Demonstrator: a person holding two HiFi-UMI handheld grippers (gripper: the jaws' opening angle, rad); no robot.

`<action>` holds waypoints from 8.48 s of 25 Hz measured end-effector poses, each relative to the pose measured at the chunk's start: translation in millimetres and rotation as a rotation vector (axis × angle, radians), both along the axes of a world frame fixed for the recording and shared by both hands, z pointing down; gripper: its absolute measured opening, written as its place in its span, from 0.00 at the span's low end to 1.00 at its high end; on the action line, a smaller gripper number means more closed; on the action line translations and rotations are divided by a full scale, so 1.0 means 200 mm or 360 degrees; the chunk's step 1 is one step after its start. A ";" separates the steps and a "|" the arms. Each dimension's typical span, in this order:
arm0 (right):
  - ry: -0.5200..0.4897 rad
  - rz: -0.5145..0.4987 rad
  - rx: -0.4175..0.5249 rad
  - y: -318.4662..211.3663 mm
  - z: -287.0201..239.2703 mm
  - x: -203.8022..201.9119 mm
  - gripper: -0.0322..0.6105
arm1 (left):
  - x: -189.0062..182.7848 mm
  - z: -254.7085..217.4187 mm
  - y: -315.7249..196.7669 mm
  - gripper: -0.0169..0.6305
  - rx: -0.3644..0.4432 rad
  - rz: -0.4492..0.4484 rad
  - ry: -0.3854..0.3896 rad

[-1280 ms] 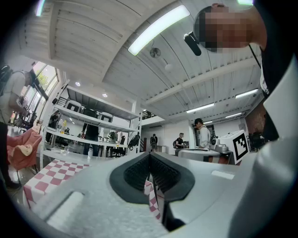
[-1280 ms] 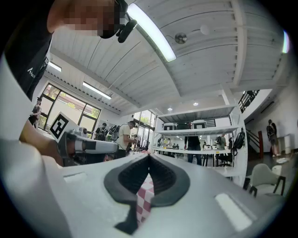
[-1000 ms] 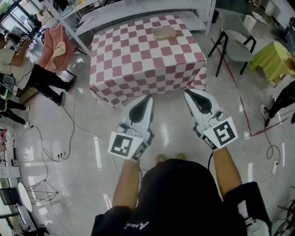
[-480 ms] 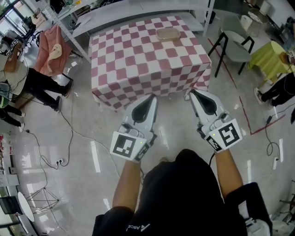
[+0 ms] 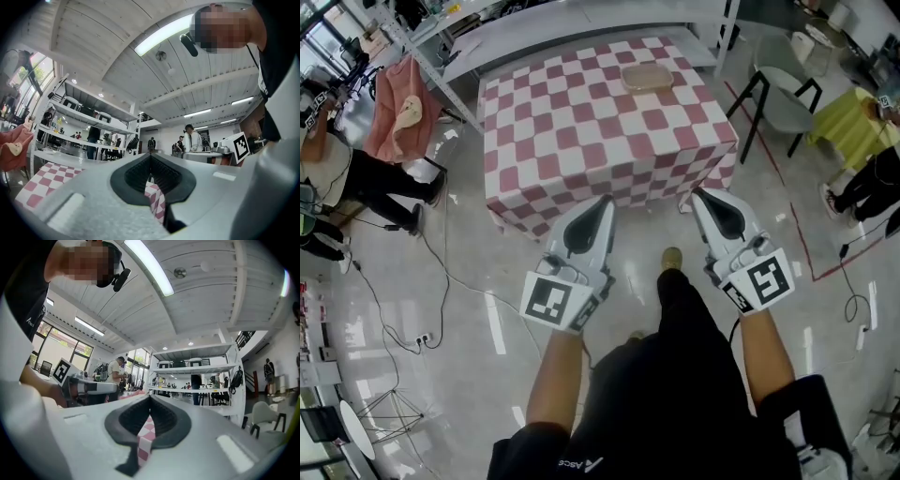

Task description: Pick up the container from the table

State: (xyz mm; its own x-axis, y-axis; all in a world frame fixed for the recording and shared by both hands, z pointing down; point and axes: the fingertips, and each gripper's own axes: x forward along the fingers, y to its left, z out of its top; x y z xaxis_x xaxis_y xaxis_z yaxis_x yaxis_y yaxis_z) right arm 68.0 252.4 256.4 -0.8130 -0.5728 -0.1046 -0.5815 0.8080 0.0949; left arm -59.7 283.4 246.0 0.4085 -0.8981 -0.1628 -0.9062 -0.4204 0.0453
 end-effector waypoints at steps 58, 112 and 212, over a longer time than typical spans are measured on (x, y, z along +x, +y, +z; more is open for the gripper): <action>0.0329 -0.0061 -0.0147 -2.20 0.42 -0.51 0.05 | -0.32 0.87 -2.36 0.66 -0.0508 0.0568 -0.0808; 0.0378 0.0082 -0.0418 -2.48 0.75 -0.21 0.05 | -0.23 1.53 -2.65 0.95 -0.0991 0.1082 -0.1379; -0.0937 -0.0539 -0.1968 -2.29 0.85 -0.37 0.36 | -0.34 0.48 -2.30 0.04 -0.0392 0.0167 -0.0099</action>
State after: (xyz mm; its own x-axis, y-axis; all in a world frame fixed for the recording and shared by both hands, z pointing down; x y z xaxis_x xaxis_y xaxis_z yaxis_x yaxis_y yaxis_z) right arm -5.7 -205.6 426.1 -0.9418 -0.3320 -0.0529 -0.0507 0.2958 -0.9539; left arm -127.8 -176.2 342.5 0.5040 -0.8597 0.0835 -0.8624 -0.4956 0.1031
